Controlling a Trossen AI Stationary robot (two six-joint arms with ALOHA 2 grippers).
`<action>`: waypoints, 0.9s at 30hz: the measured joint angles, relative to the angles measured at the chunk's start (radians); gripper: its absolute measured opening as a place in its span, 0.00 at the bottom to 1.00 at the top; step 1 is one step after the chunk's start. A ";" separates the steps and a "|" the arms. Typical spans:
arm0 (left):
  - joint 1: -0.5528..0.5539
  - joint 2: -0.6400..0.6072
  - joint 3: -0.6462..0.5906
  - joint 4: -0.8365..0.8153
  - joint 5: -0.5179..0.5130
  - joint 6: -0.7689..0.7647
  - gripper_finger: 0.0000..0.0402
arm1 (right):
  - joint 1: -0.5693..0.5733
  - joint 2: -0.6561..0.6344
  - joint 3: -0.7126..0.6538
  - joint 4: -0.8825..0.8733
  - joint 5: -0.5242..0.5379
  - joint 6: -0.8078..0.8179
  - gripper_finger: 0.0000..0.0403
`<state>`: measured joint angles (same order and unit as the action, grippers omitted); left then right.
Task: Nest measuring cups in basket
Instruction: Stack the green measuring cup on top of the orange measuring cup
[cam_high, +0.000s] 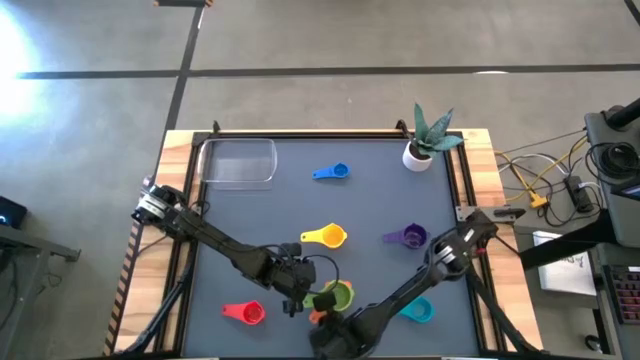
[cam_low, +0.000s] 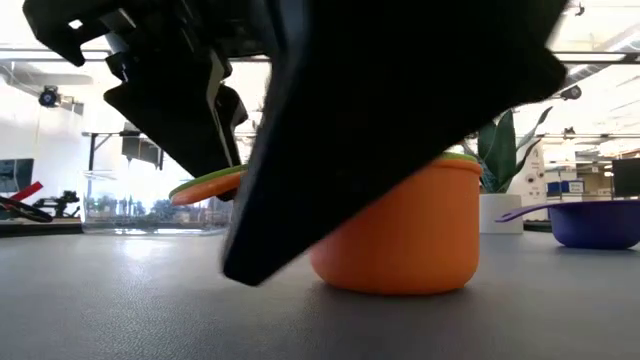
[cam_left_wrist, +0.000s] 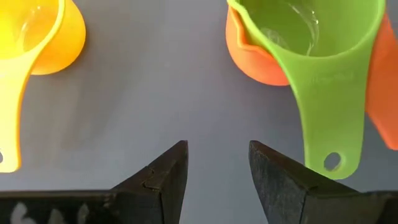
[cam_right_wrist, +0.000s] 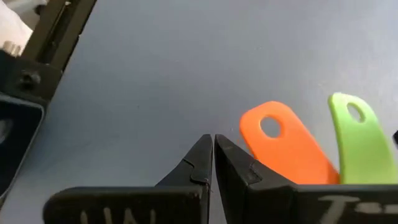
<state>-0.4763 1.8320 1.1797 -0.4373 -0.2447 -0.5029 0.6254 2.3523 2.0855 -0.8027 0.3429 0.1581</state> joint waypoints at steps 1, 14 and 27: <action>0.000 0.000 -0.002 0.001 0.000 0.000 0.38 | -0.001 0.012 0.028 -0.022 0.003 0.000 0.02; -0.001 0.000 -0.016 0.037 0.027 0.000 0.38 | -0.026 0.033 0.111 -0.116 0.035 -0.002 0.02; -0.002 0.000 -0.016 0.048 0.046 0.022 0.38 | -0.033 0.033 0.109 -0.128 0.068 0.006 0.02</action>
<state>-0.4782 1.8320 1.1633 -0.3890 -0.1986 -0.4808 0.5928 2.3852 2.1946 -0.9308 0.4107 0.1638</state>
